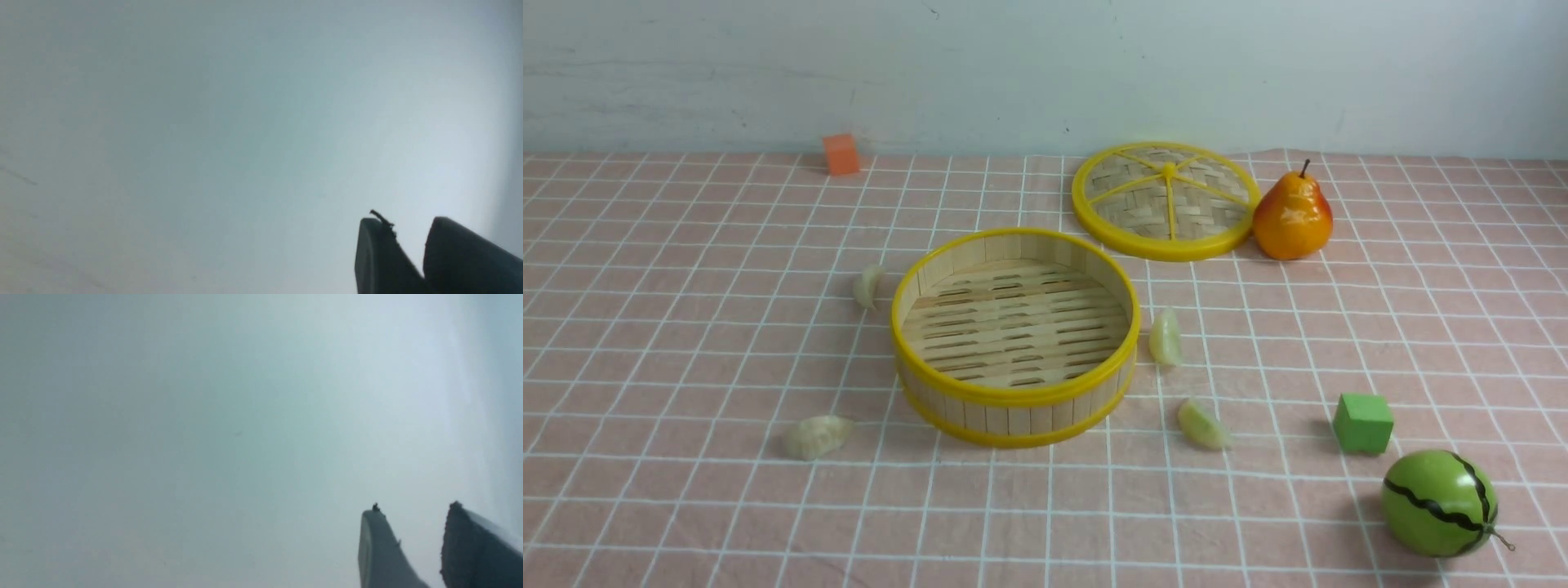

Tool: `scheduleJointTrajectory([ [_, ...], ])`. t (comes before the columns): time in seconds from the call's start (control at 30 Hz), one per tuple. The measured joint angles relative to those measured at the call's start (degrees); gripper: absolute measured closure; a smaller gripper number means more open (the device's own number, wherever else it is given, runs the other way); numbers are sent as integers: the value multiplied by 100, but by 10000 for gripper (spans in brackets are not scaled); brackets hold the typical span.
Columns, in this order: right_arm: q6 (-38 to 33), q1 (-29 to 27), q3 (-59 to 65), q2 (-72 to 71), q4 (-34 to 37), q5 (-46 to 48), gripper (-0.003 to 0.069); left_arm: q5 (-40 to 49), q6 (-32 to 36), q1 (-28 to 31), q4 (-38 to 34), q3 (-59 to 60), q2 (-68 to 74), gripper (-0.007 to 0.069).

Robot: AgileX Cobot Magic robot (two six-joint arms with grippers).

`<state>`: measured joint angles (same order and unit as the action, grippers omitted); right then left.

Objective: Put the dumplings into the steamer on the table with the pink tablecloth.
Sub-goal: 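Reach for and grasp a dumpling on the table with the left gripper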

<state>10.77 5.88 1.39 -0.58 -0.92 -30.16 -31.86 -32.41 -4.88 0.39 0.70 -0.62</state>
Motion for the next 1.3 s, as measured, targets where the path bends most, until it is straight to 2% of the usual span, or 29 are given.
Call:
scheduleJointTrajectory([
  [0.1, 191, 0, -264, 0, 92, -25, 443, 359, -399, 0, 65, -622, 0, 566],
  [0.13, 189, 0, -299, 0, 92, -14, 447, 408, -399, 0, 78, -747, 0, 575],
  [0.17, 185, 0, -592, 9, 92, 110, 482, 767, -410, 0, 191, -1211, 62, 629],
  [0.27, -45, 0, -1405, 227, 92, 733, 599, 1575, -355, 0, 517, -2229, 609, 638],
  [0.3, -95, 0, -1454, 277, 92, 786, 616, 1623, -346, 0, 533, -2229, 609, 638],
  [0.37, -501, 0, -1965, 651, 92, 1542, 673, 2196, -215, 0, 824, -2782, 1310, 638],
  [0.47, -996, 0, -2269, 1199, 92, 2510, 674, 2836, -117, 0, 1030, -3138, 2261, 638],
  [0.53, -1228, 0, -2299, 1647, 92, 3258, 669, 3746, -164, 0, 1061, -3364, 3023, 638],
  [0.57, -1236, 0, -2299, 1688, 92, 3329, 669, 3746, -171, 0, 1055, -3385, 3088, 638],
  [0.67, -1153, 0, -2320, 2411, 454, 4657, 669, 5369, -48, 0, 607, -3732, 4139, 638],
  [0.73, -1077, 0, -2380, 2817, 860, 5546, 669, 6068, 434, 0, 147, -3861, 4500, 638],
  [0.77, -1077, 0, -2389, 2817, 860, 5546, 669, 6140, 505, 0, 87, -3873, 4537, 638],
  [0.8, -1182, 0, -2451, 3186, 1244, 6294, 669, 6708, 1153, 0, -544, -3953, 4809, 638],
  [0.83, -1370, 0, -2475, 3394, 1445, 6620, 669, 6946, 1587, 0, -949, -3981, 4978, 638],
  [0.9, -1895, 0, -2513, 3759, 1763, 7016, 669, 7196, 2370, 0, -1634, -4021, 5299, 638],
  [1.0, -2801, 0, -2531, 4288, 2257, 7135, 669, 7301, 3492, 0, -2788, -4273, 5927, 638],
  [1.03, -2854, 0, -2531, 4288, 2257, 7135, 669, 7309, 3552, 0, -2842, -4308, 5927, 638],
  [1.07, -3185, 0, -2536, 4476, 2546, 7061, 669, 7333, 3874, 0, -3112, -4624, 6338, 638],
  [1.13, -3584, 0, -2543, 4664, 2951, 6917, 669, 7357, 4038, 0, -3215, -5166, 6852, 638],
  [1.27, -4088, 0, -2559, 4798, 3277, 6764, 666, 7365, 3826, 0, -2905, -6350, 7879, 638],
  [1.3, -4159, 0, -2559, 4810, 3317, 6765, 666, 7365, 3529, 0, -2632, -6968, 8428, 638],
])
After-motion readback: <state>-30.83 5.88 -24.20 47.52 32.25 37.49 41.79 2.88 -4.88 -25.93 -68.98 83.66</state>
